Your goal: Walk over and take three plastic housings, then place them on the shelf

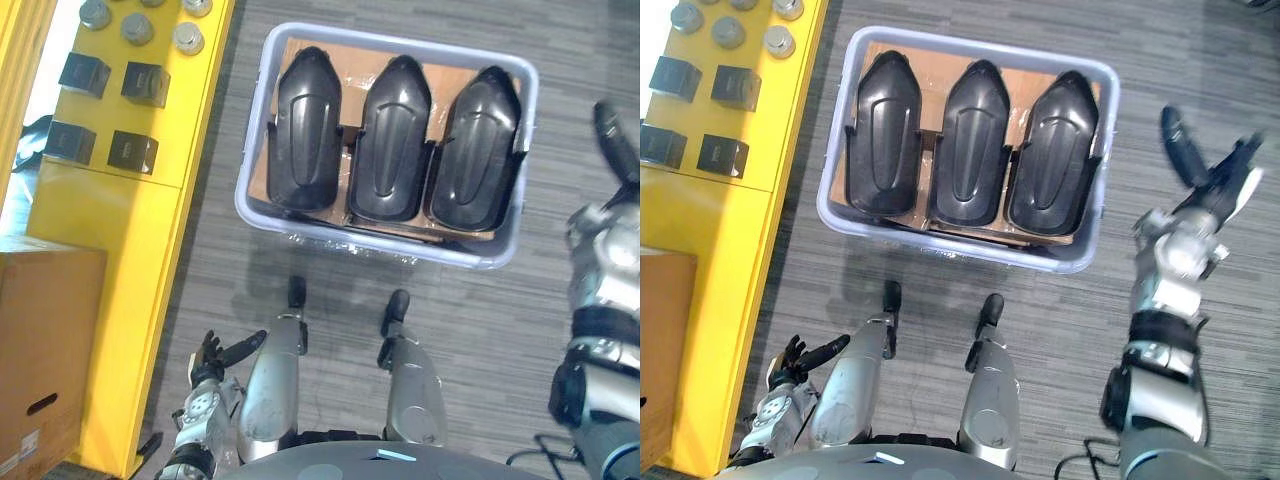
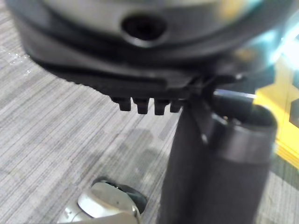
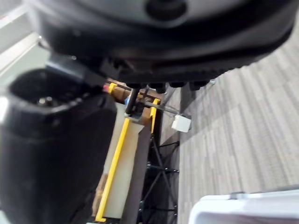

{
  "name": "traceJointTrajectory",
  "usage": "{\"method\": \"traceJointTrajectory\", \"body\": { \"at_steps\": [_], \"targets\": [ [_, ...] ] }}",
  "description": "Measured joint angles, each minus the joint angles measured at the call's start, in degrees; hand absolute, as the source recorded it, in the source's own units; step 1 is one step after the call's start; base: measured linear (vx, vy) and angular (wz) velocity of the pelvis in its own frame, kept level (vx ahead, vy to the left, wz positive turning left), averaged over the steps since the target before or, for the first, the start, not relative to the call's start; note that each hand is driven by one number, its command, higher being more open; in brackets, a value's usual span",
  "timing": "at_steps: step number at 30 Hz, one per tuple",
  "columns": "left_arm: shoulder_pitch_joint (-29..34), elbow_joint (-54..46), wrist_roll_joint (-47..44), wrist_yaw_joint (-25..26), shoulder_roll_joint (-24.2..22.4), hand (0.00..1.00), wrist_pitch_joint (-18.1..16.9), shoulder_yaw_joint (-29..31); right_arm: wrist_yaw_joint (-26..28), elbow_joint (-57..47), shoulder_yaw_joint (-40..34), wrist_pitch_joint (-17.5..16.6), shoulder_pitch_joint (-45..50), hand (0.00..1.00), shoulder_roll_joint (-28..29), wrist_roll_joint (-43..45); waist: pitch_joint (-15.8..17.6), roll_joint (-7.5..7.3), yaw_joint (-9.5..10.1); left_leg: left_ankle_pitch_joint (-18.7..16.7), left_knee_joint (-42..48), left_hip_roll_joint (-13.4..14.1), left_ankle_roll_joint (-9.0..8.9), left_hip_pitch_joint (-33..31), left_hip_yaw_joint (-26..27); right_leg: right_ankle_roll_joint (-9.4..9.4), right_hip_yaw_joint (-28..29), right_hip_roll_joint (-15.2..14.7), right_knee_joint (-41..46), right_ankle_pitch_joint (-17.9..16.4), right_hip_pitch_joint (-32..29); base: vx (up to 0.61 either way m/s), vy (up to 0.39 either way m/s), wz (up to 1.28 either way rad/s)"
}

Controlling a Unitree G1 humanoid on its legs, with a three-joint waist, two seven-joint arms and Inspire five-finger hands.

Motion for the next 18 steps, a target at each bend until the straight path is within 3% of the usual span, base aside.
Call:
{"method": "traceJointTrajectory", "body": {
  "at_steps": [3, 6, 10, 18],
  "targets": [
    [-0.1, 0.1, 0.0, 0.3, 0.0, 1.0, -1.0, 0.0, 1.7, 1.7, 2.9, 2.2, -3.5, 1.0, -3.4, -2.4, 0.1, -0.03, 0.25, 0.5, -0.8, 0.0, -0.14, -1.1, -0.1, -0.13, 0.4, 0.0, 0.4, -0.1, -1.7, 0.02, -0.012, 0.01],
    [-0.4, 0.1, -0.1, 0.1, 0.0, 1.0, -1.7, -0.2, 3.2, 4.5, 6.0, 2.4, -4.3, 1.0, -3.6, -5.8, 1.1, 0.04, 0.21, 0.5, -1.0, 0.0, -0.15, -1.0, -0.5, -0.4, 0.4, 0.0, 1.6, -0.3, -2.0, 0.02, -0.004, 0.06],
    [-0.8, 0.0, -0.4, -0.2, 0.1, 1.0, -2.4, -1.4, 5.1, 6.8, 12.4, 5.2, -6.8, 1.0, -3.6, -8.0, 1.8, 0.45, 0.46, 1.3, -1.8, -0.2, -0.18, -1.3, -0.8, -0.41, 0.4, -0.3, 2.0, -0.3, -2.8, 0.0, -0.002, 0.05],
    [-0.9, 0.1, -1.8, -0.8, 0.4, 1.0, -2.4, -2.3, 6.1, 6.0, 15.7, 7.7, -9.5, 1.0, -5.8, -11.2, 1.9, 0.66, 0.52, 3.1, -3.6, -0.2, -0.52, -1.8, -1.8, -0.54, -0.2, -0.1, 2.0, -0.4, -3.5, -0.04, -0.023, 0.05]
  ]
}}
